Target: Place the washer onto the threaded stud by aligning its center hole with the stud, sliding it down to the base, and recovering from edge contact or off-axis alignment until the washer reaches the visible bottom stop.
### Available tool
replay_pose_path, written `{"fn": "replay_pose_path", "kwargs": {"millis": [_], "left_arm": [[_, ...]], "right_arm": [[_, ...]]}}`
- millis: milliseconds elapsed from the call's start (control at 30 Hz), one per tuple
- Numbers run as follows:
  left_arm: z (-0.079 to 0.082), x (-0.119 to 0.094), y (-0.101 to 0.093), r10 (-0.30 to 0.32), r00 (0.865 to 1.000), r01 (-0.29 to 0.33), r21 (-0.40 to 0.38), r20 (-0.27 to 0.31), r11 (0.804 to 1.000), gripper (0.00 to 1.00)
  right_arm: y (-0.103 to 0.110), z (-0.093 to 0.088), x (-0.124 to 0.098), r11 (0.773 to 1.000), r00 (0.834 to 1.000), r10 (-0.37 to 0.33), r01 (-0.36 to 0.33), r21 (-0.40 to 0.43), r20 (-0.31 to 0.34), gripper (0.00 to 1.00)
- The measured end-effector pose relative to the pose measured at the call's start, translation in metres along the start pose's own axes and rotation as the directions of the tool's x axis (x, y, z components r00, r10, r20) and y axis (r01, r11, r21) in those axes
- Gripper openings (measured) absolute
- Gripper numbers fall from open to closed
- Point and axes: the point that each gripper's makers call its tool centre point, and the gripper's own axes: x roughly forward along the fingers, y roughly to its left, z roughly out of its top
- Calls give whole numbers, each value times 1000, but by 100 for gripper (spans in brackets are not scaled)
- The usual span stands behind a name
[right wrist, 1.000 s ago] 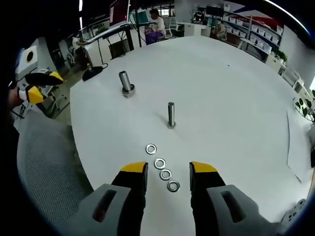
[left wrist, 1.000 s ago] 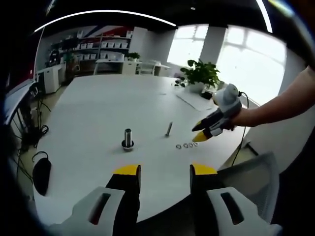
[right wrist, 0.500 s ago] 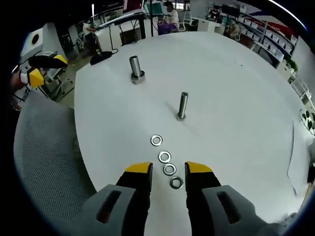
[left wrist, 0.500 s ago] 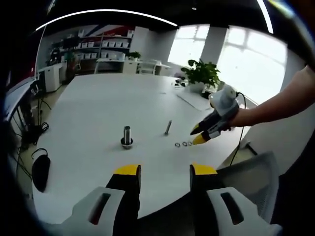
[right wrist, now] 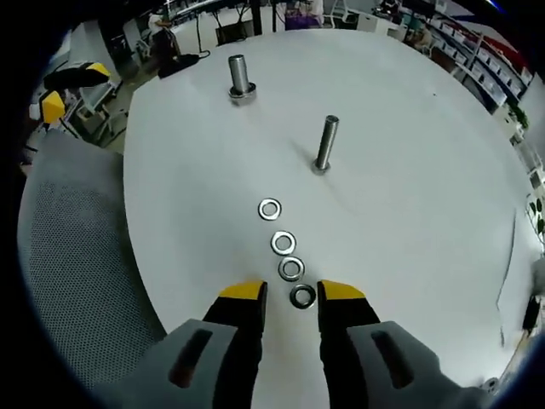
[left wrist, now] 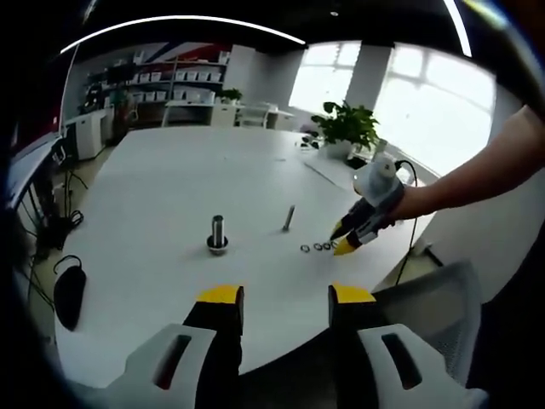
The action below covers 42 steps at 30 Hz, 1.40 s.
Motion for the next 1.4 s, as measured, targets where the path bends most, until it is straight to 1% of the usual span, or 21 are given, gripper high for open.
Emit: {"fn": "replay_pose_path", "kwargs": {"millis": [67, 133, 200, 400, 567, 633, 667, 733, 800, 833, 900, 1033, 1133, 1167, 1200, 1267, 1333, 1400], "left_arm": [[-1, 1, 0, 0, 1000, 0, -2, -1, 1000, 38], [-1, 1, 0, -1, 1000, 1, -4, 0, 1000, 38], [-1, 0, 1, -1, 1000, 1, -7, 1, 1000, 38], [0, -2, 4, 4, 1000, -4, -10, 9, 1000, 38], [0, -2, 2, 1, 1000, -1, -11, 12, 1000, 37], [0, -1, 1, -2, 1000, 2, -9, 11, 1000, 37], [0, -1, 1, -2, 1000, 2, -8, 12, 1000, 37], [1, -2, 1, 0, 1000, 0, -7, 13, 1000, 37], [1, -3, 2, 0, 1000, 0, -9, 16, 1000, 37], [1, -3, 2, 1, 1000, 0, -10, 15, 1000, 37], [-1, -3, 4, 2, 1000, -2, -11, 10, 1000, 37], [-1, -3, 5, 4, 1000, -4, -9, 10, 1000, 37], [0, -3, 4, 3, 1000, -3, -18, 15, 1000, 37], [0, -3, 4, 2, 1000, -2, -16, 15, 1000, 37], [0, -2, 4, 2, 1000, -2, -12, 14, 1000, 37], [0, -2, 4, 2, 1000, -2, -12, 15, 1000, 37], [1, -2, 5, 2, 1000, -2, -15, 20, 1000, 37], [2, -3, 5, 3, 1000, -3, -16, 21, 1000, 37]], "right_arm": [[-2, -3, -1, 1000, 1000, -2, 2, 2, -17, 25], [-2, -5, -1, 1000, 1000, 7, -7, -3, -19, 25], [-1, -8, -2, 1000, 999, 10, -11, -25, -36, 24], [-1, -9, -3, 1000, 999, 16, -17, -18, -38, 24], [-3, -10, -3, 998, 998, 40, -41, -39, -48, 23], [-5, -8, -2, 999, 997, 36, -37, -25, -64, 21], [-6, -9, -1, 999, 996, 22, -25, -30, -88, 19], [-6, -9, -1, 998, 992, 22, -29, -54, -126, 18], [-4, -8, -1, 995, 985, 29, -44, -90, -168, 18], [-4, -8, -1, 990, 982, 30, -55, -129, -188, 17], [-4, -8, 0, 984, 978, 30, -65, -164, -206, 17], [-6, -7, 1, 984, 971, 31, -71, -164, -239, 15], [-5, -8, 0, 983, 959, 23, -73, -170, -282, 14], [-6, -6, 2, 976, 958, 24, -84, -201, -285, 14], [-5, -8, 2, 980, 954, 22, -80, -182, -299, 14], [-5, -8, 2, 982, 950, 19, -77, -174, -311, 14], [-6, -8, 1, 984, 950, 15, -70, -165, -313, 13], [-5, -9, 1, 986, 953, 15, -64, -155, -303, 13]]}}
